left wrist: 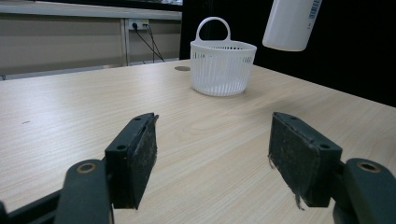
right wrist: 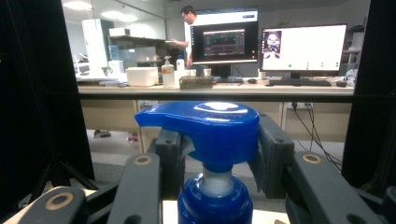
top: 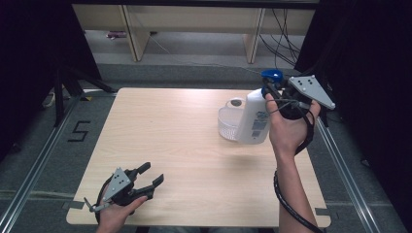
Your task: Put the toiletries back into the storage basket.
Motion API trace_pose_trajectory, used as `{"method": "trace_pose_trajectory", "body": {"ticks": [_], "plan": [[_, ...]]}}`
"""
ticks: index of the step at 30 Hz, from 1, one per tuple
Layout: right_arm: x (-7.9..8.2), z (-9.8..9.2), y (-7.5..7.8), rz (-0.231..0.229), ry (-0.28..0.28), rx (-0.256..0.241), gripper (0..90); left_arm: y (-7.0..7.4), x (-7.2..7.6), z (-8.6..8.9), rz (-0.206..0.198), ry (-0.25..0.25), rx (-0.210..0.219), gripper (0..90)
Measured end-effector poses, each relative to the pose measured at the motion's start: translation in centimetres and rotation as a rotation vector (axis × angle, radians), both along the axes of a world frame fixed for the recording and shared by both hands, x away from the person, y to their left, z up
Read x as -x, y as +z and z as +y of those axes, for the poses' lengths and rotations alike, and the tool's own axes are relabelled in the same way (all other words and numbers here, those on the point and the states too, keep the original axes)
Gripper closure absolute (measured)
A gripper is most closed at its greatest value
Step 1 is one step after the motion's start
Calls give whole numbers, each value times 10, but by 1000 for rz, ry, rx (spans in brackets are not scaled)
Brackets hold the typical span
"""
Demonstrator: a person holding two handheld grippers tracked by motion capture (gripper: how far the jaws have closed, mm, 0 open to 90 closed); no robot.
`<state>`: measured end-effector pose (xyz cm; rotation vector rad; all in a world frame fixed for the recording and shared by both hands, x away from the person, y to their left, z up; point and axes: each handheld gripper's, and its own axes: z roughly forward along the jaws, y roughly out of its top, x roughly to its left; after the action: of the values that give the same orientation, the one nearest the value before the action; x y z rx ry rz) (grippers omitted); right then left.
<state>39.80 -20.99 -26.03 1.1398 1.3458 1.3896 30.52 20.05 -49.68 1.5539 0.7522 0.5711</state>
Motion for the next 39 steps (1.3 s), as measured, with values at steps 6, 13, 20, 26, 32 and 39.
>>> {"method": "trace_pose_trajectory", "body": {"ticks": [6, 13, 20, 26, 32, 39], "plan": [[-3, 1, 3, 2, -2, -6, 605, 0, 0, -1, 1, -1, 1, 317], [-9, 3, 6, 3, -9, -7, 605, 0, 0, -1, 4, -2, 4, 318], [-17, 3, 6, 2, -16, 0, 605, 0, 0, -1, 3, -2, 4, 318], [-23, 3, 7, 13, -23, -7, 604, -2, -2, -2, 3, -10, 22, 318], [-27, 4, 10, 10, -24, -8, 605, -2, -2, -2, 1, -10, 20, 317], [-32, 4, 14, 2, -30, -3, 605, -2, -2, -2, 1, -11, 19, 317]]}}
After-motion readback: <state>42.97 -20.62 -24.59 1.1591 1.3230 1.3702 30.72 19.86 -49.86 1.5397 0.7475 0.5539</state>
